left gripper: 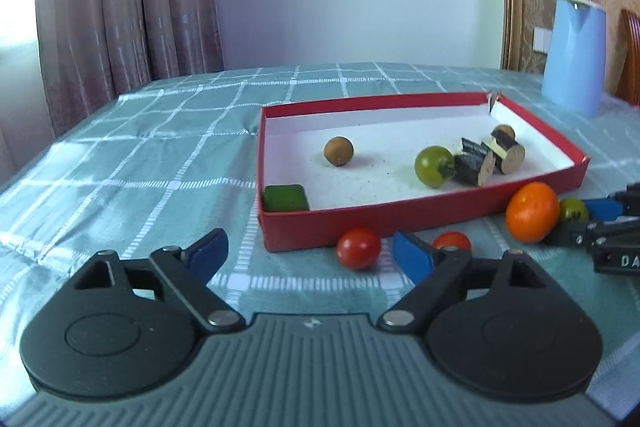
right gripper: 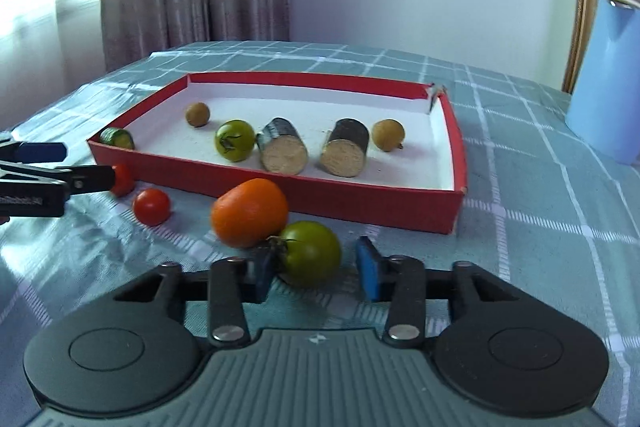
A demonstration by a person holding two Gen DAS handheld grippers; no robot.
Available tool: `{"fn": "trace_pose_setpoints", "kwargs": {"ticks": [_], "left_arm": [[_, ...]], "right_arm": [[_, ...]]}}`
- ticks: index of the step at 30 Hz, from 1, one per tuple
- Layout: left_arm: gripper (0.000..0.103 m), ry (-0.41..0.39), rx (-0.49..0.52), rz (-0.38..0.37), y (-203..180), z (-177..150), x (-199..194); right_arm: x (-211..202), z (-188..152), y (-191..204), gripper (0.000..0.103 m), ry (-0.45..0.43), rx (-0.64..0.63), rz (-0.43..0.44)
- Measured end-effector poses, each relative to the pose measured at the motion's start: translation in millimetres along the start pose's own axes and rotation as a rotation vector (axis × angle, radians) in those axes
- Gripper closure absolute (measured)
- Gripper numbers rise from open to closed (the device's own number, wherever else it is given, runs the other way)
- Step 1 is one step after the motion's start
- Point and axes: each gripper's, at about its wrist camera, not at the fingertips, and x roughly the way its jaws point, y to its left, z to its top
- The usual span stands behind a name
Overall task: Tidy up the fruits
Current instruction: 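Grasp a green tomato with the right gripper while the left grasps a red cherry tomato, then carry the green tomato over the tray with the right gripper while the left carries the cherry tomato in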
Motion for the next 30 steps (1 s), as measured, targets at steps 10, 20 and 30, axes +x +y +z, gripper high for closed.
{"fn": "trace_pose_setpoints", "kwargs": {"ticks": [10,20,30], "left_arm": [[0.045,0.118,-0.062,-0.057,-1.1,10.3,32.5],[0.064,0.094,-0.006,-0.061,-7.4,6.2,25.2],[0.072,0.095,0.002,-0.091,-8.8,6.7,27.2]], "right_arm": [[0.0,1.1,1.8,0.070,0.001,0.000,0.004],[0.0,0.4,0.5,0.070,0.003,0.009,0.011],[-1.2,0.4,-1.5,0.070,-0.005,0.022,0.017]]}}
